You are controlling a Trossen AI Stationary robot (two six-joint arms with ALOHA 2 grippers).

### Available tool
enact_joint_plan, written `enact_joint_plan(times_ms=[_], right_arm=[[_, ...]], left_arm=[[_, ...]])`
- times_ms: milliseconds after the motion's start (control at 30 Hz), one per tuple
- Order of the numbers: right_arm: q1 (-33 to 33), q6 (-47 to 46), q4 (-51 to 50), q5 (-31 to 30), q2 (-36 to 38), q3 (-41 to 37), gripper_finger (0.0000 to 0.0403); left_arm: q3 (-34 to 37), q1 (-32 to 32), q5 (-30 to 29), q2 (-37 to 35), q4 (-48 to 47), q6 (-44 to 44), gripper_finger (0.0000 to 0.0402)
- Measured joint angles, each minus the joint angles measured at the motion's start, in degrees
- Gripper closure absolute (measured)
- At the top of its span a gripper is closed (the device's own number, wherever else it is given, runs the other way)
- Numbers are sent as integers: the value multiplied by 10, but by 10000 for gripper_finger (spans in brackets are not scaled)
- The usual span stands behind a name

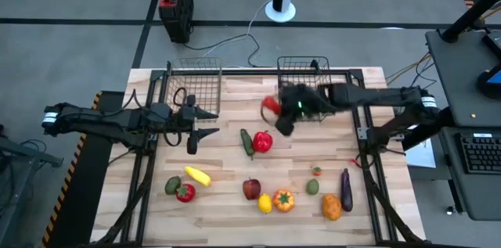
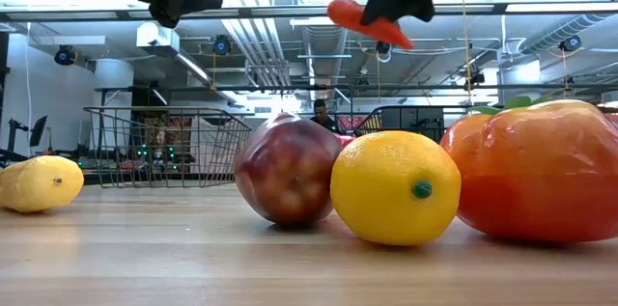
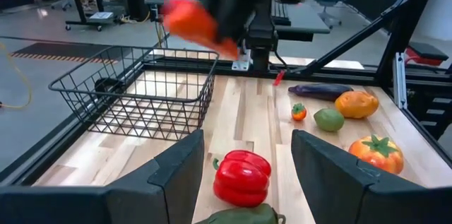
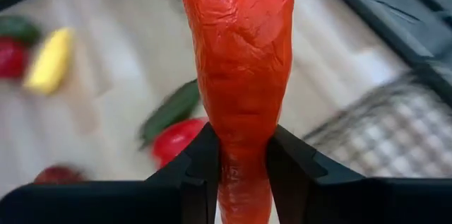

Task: Sort produce into baskets
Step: Put the orange carrot into the right black wire basket

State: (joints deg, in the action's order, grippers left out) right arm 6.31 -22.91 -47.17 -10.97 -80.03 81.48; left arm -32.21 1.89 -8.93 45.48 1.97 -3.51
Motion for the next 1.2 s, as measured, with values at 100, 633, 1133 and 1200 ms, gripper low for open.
enact_joint_plan(times_ms=[100,633,1133,1200], right_arm=[[54,3,-43,-36,-18,35,323],[313,-42,-53,-40,-26,-63,316],[321,-168,-89,-6,-81,-74,318],[321,-169,-102,-8,-101,-70,321]], left_arm=[[-4,0,0,1,1,0,203],[-15,0,-2,3,17,-3,203],[-15,0,-40,3,19,-21,203],[-15,0,-40,3,19,-22,203]])
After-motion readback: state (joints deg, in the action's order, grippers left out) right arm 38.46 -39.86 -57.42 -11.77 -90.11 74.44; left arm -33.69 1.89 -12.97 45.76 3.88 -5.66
